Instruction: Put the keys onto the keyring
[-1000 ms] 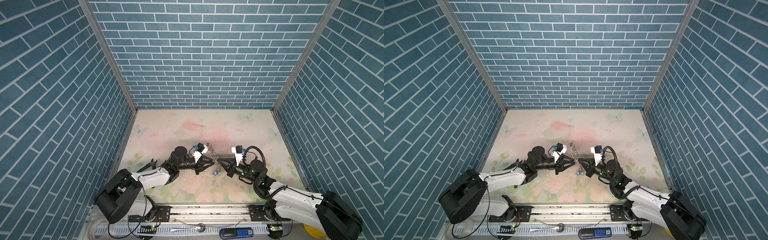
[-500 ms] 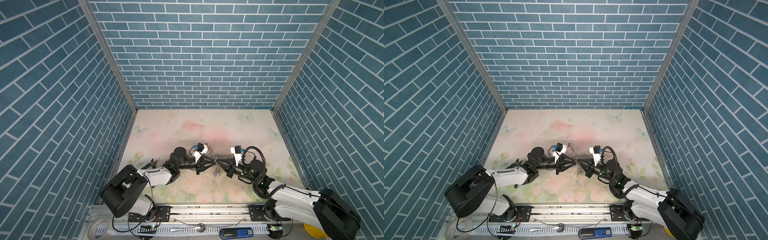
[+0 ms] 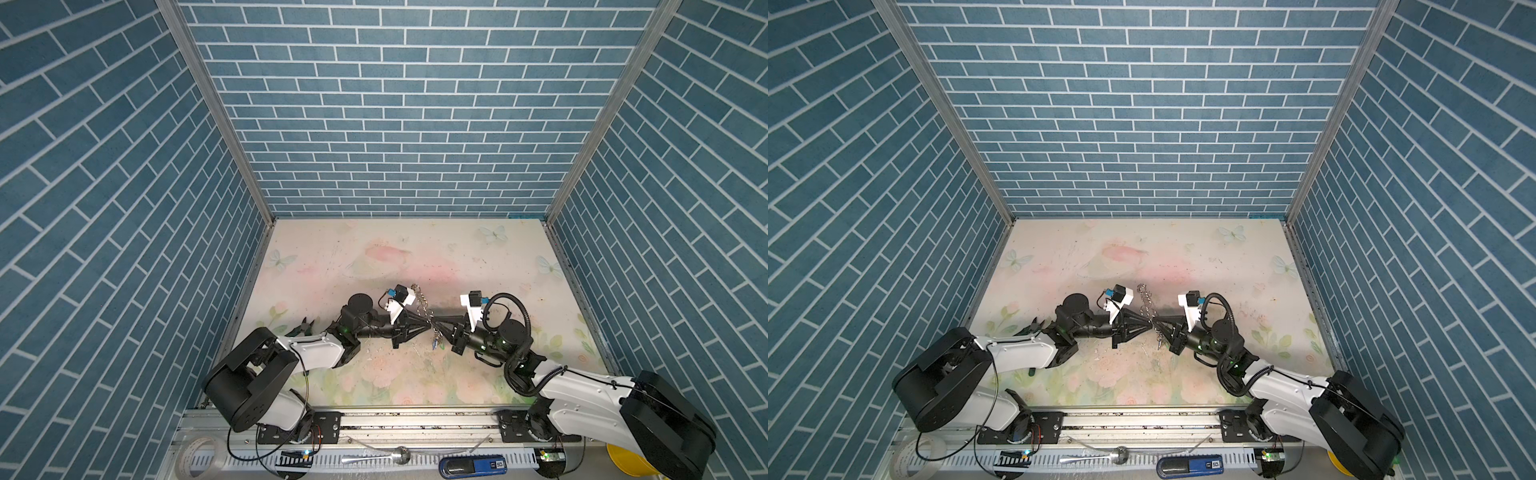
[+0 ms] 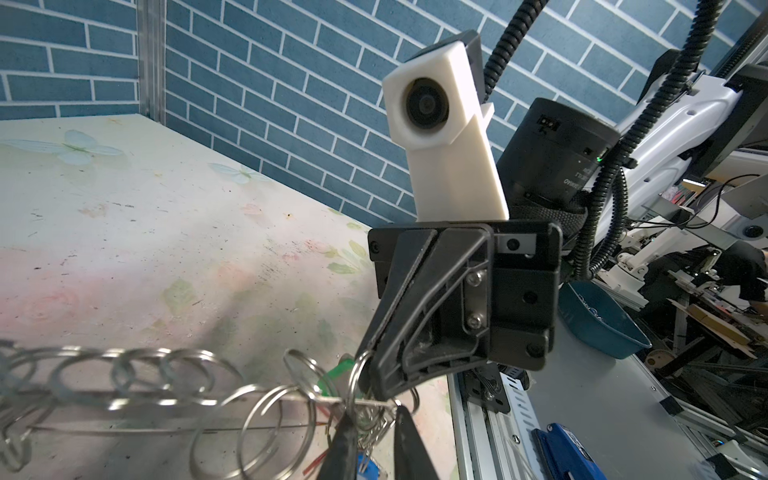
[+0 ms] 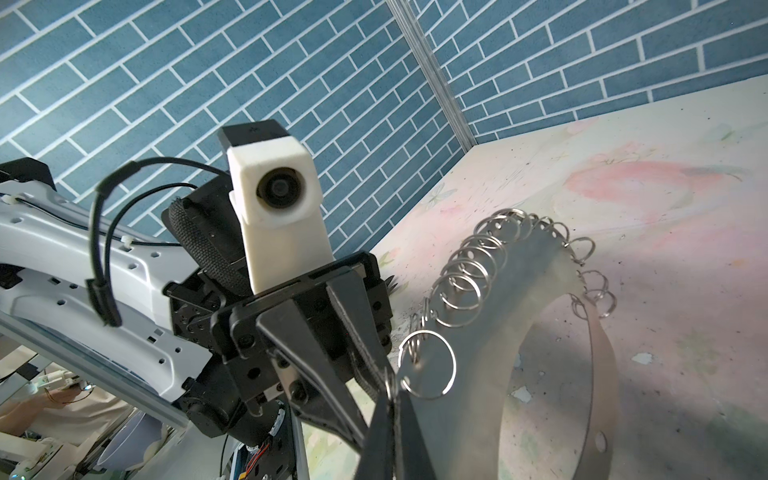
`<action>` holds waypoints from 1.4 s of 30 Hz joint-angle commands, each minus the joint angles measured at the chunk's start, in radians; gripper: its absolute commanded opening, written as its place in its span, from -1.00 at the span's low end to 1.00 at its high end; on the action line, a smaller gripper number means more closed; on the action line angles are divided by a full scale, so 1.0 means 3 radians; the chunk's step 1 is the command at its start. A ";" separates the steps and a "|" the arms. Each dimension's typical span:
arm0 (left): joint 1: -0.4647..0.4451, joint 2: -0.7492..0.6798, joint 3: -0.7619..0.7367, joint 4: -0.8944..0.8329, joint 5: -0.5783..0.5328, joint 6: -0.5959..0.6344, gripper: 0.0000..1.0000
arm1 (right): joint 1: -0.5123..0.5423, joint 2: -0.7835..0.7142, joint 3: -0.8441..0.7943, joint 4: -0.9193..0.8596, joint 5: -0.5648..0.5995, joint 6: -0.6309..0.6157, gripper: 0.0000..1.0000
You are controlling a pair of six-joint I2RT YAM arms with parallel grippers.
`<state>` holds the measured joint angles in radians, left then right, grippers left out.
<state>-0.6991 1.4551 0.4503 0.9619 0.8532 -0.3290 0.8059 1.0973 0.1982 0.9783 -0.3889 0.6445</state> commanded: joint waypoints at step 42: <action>-0.0196 -0.0297 0.0643 -0.2230 -0.0591 0.0798 -0.32 | 0.0133 -0.0543 0.0234 -0.1584 0.0348 -0.1131 -1.00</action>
<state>-0.7544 1.3407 0.6243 0.2379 0.6598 -0.0067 0.8371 0.9195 0.2367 0.4332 -0.3107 0.3576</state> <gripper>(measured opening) 0.347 0.047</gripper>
